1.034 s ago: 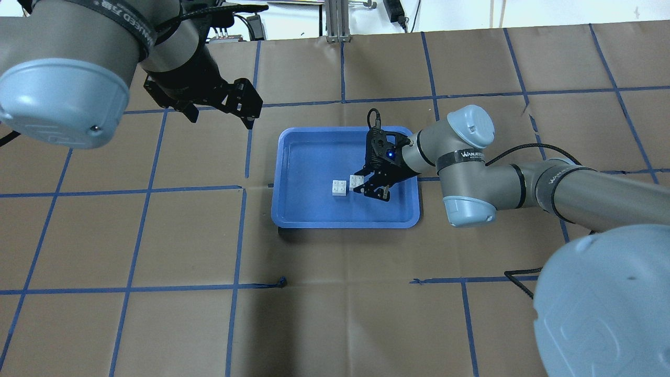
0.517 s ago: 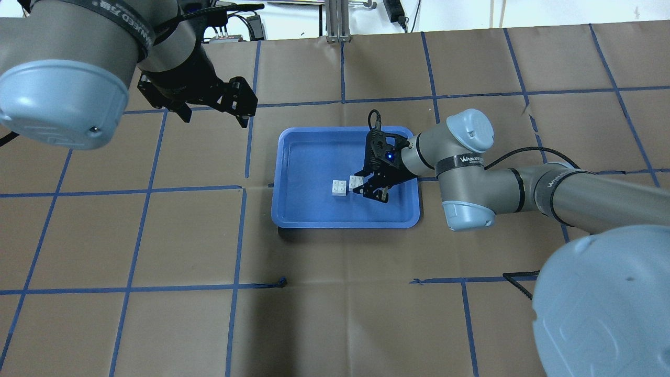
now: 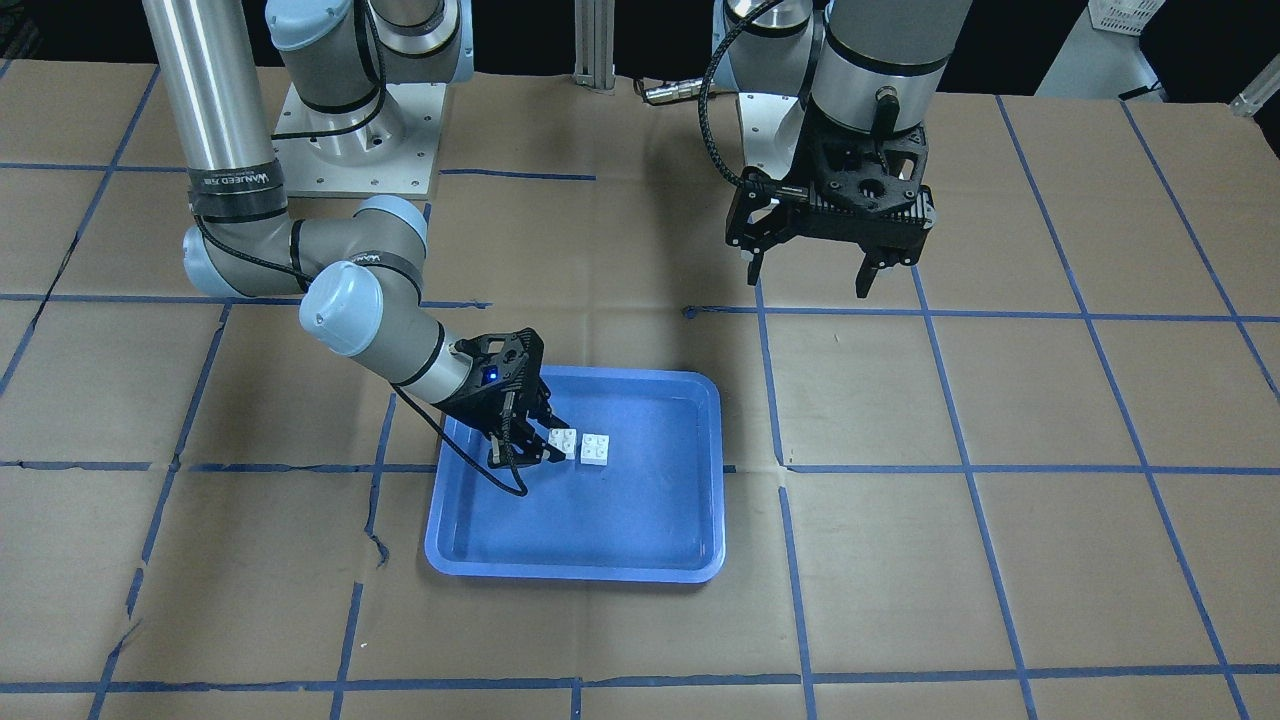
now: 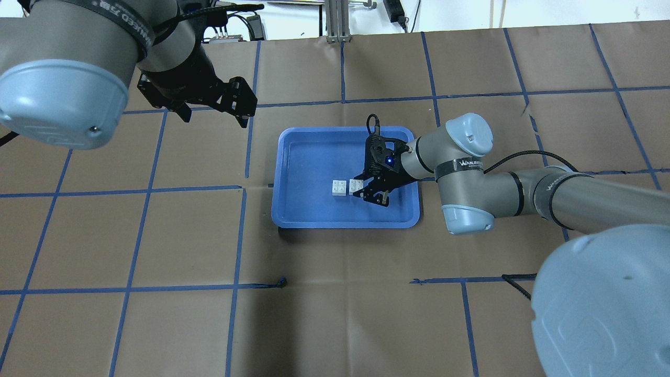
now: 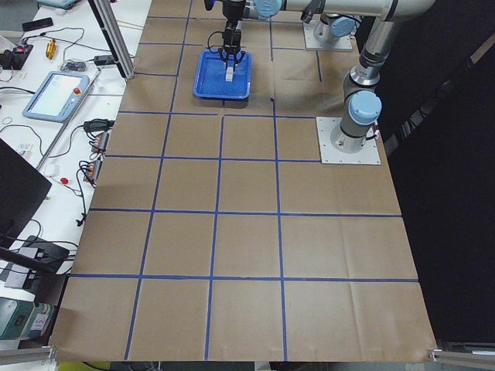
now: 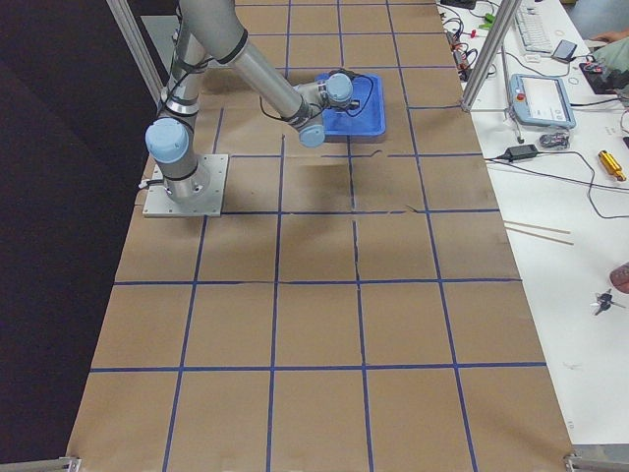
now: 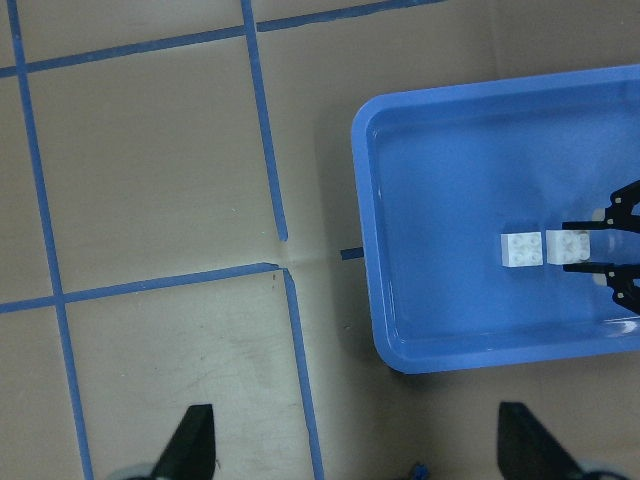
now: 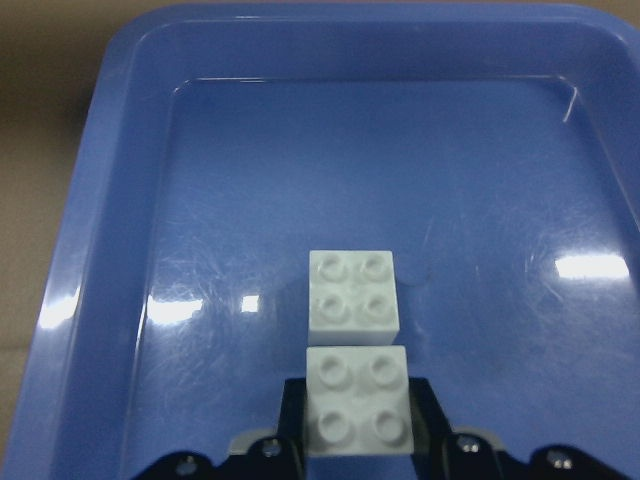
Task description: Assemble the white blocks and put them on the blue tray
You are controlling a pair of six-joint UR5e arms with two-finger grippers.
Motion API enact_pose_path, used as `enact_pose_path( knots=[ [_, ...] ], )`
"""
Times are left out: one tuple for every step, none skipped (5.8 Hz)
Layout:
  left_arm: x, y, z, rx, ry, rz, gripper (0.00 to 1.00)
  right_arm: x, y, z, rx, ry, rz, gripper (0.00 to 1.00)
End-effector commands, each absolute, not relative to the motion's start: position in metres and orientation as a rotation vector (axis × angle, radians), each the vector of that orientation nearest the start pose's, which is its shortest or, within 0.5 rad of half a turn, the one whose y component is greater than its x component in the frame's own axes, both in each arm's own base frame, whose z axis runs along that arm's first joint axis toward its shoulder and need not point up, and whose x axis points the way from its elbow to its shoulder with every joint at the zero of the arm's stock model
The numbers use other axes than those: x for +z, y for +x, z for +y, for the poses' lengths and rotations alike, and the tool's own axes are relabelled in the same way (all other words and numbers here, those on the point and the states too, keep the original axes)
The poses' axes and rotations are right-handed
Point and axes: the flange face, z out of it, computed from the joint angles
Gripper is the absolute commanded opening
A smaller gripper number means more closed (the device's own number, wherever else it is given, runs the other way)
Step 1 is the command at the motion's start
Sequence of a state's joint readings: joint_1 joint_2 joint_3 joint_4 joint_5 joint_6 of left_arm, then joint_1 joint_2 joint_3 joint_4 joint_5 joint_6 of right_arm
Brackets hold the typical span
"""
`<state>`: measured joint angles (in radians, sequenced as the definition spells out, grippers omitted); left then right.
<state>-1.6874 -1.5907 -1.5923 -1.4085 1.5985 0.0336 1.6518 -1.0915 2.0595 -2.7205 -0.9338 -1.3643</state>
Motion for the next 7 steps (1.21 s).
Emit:
enact_pose_path(
  knots=[
    [0.484, -0.184, -0.495, -0.190, 0.215, 3.108, 0.99, 0.155, 0.235, -0.513, -0.717, -1.815, 1.925, 0.11],
    [0.484, -0.174, -0.499, -0.190, 0.185, 3.112, 0.99, 0.154, 0.235, -0.513, -0.714, -1.817, 1.922, 0.11],
    [0.484, -0.175, -0.499, -0.190, 0.187, 3.112, 0.99, 0.154, 0.235, -0.513, -0.716, -1.819, 1.921, 0.11],
    [0.484, -0.175, -0.499, -0.188, 0.187, 3.112, 0.99, 0.147, 0.239, -0.511, -0.698, -1.818, 1.914, 0.11],
    [0.483, -0.175, -0.499, -0.188, 0.189, 3.112, 0.99, 0.144, 0.246, -0.509, -0.691, -1.827, 1.901, 0.11],
    [0.483, -0.175, -0.499, -0.188, 0.189, 3.112, 0.99, 0.145, 0.246, -0.509, -0.692, -1.826, 1.902, 0.11],
    [0.483, -0.175, -0.499, -0.190, 0.187, 3.112, 0.99, 0.145, 0.246, -0.509, -0.694, -1.827, 1.902, 0.11]
  ],
)
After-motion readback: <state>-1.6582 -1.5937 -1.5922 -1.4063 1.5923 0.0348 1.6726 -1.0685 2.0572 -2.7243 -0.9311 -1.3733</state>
